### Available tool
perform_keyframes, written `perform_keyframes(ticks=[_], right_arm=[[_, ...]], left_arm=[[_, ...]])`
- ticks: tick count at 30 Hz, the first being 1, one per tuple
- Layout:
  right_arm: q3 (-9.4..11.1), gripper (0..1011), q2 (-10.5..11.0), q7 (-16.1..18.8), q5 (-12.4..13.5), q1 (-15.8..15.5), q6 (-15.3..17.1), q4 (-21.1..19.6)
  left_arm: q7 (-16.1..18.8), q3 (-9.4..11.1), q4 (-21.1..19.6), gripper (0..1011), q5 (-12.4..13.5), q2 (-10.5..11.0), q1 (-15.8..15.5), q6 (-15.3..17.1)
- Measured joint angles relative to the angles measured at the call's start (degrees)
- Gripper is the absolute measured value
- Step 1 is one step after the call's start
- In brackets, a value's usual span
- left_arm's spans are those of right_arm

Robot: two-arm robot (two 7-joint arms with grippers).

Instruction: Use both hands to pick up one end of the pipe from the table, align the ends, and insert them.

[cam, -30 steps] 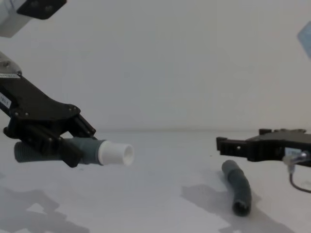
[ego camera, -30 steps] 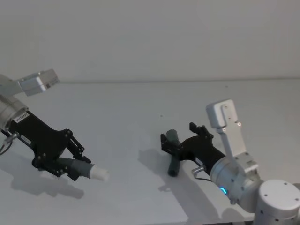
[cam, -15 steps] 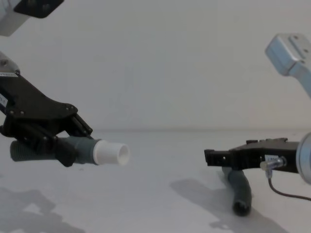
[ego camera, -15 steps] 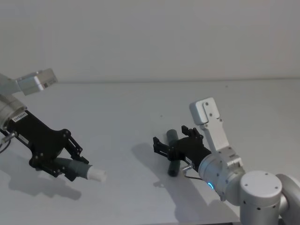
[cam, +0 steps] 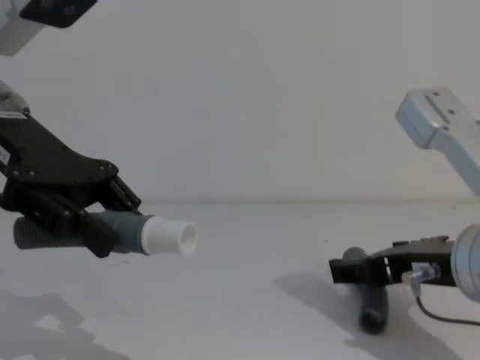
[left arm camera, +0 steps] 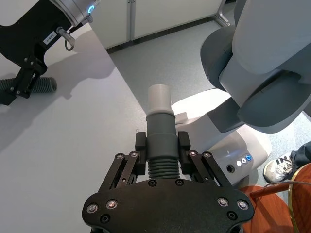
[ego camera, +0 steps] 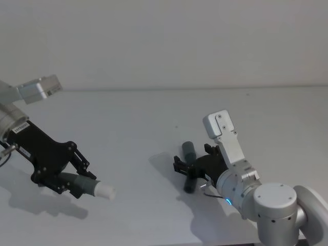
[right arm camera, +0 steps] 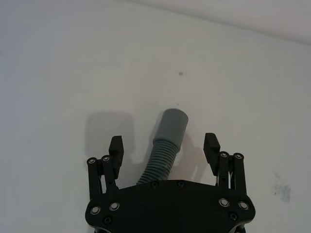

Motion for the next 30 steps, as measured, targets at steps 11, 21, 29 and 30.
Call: perform_keyframes(ticks=[11, 21, 29, 30], right_arm=[[0.5, 993, -0.7, -0.2, -0.2, 0.2, 2.5, 1.0], [1.5, 690, -1.6, -0.2, -0.1, 0.6, 3.3, 1.7], [1.9, 429, -2.0, 0.8, 0.2, 0.8, 2.4, 2.1], [1.9, 429, -2.0, 1.1, 0.3, 0.8, 2.3, 2.2]], left_arm=[[-0.1, 0.0, 0.1, 353, 0.0, 0.0, -0.1, -0.1], [-0.2, 0.0, 0.1, 353, 0.0, 0.0, -0.1, -0.1], [-0.2, 0.0, 0.1, 353, 0.0, 0.0, -0.1, -0.1], [-0.2, 0.0, 0.1, 353, 0.0, 0.0, -0.1, -0.1]])
